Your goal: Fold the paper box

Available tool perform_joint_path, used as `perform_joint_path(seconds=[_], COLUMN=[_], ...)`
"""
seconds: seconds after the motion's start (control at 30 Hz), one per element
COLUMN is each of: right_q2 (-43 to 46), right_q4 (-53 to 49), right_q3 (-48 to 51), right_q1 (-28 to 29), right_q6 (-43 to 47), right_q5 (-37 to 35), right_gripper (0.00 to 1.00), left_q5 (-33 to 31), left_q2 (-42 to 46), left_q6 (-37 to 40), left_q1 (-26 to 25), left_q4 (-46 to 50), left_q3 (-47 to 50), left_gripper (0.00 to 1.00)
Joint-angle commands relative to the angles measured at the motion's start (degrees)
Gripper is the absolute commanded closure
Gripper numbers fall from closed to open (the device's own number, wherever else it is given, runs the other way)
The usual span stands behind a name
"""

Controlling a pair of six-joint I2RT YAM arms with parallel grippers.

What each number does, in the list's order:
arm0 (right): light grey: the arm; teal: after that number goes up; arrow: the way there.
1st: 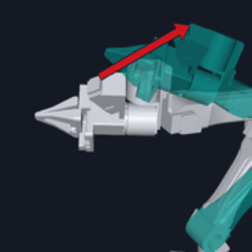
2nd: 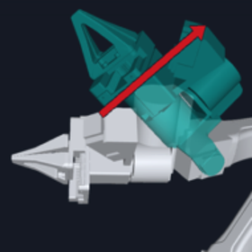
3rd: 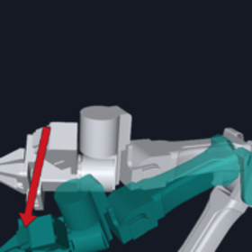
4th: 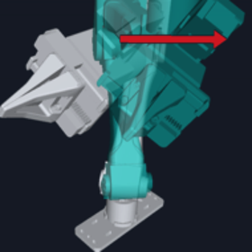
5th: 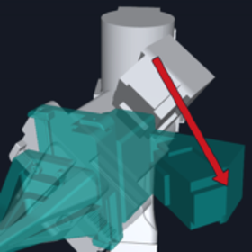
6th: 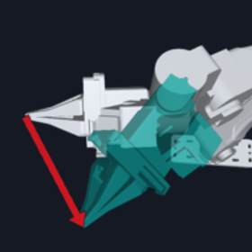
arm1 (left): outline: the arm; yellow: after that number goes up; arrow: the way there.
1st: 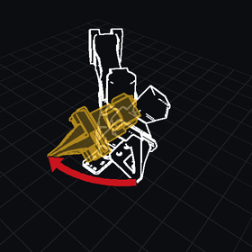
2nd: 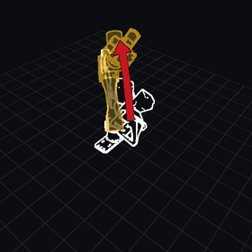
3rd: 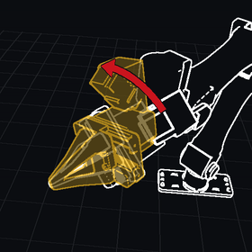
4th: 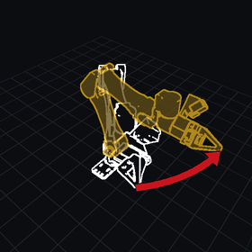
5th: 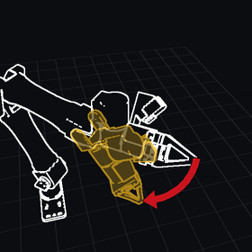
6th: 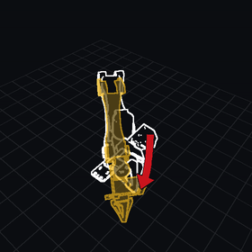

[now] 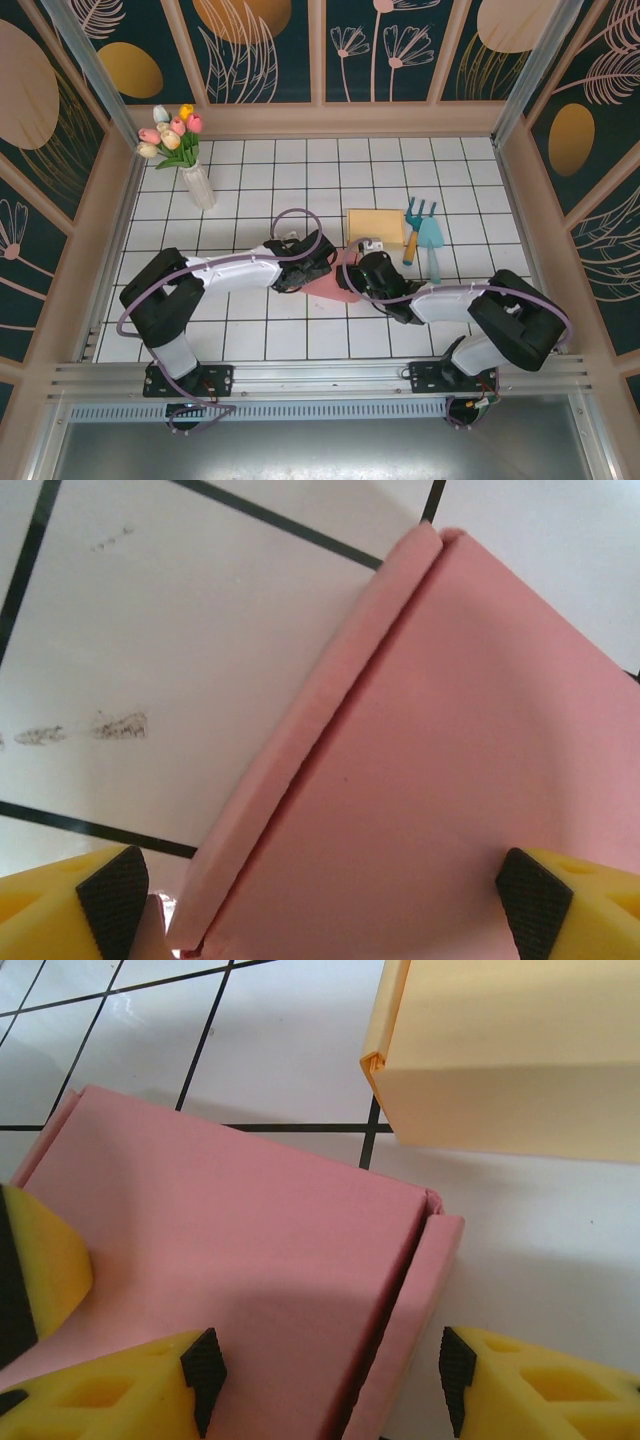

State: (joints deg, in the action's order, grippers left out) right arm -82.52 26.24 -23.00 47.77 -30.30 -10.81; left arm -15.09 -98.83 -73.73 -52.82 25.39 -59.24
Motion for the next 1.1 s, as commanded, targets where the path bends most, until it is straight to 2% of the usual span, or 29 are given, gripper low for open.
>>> perform_joint_path(seconds=[0.0, 0.47, 0.73, 1.07], right_q2=[-2.8, -4.8, -5.9, -7.0], right_q4=[-4.9, -3.8, -2.4, -1.1], right_q3=[-0.1, -0.3, 0.2, 0.8], right_q1=[-0.4, -0.5, -0.5, -0.3], right_q6=[1.4, 0.0, -0.7, -1.5], right_q5=[0.7, 0.6, 1.4, 1.8], right_gripper=[0.37, 0.37, 0.38, 0.4], left_q5=[6.5, 11.6, 11.5, 10.6], left_q2=[0.3, 3.5, 3.9, 1.0], left_q6=[-1.4, -5.8, -8.7, -10.6], left_q1=[-0.8, -2.4, -2.5, -2.5], left_q4=[0.9, -2.3, -4.0, -3.5], left_q3=[1.6, 3.2, 5.4, 4.6], left_gripper=[0.08, 0.08, 0.09, 0.16])
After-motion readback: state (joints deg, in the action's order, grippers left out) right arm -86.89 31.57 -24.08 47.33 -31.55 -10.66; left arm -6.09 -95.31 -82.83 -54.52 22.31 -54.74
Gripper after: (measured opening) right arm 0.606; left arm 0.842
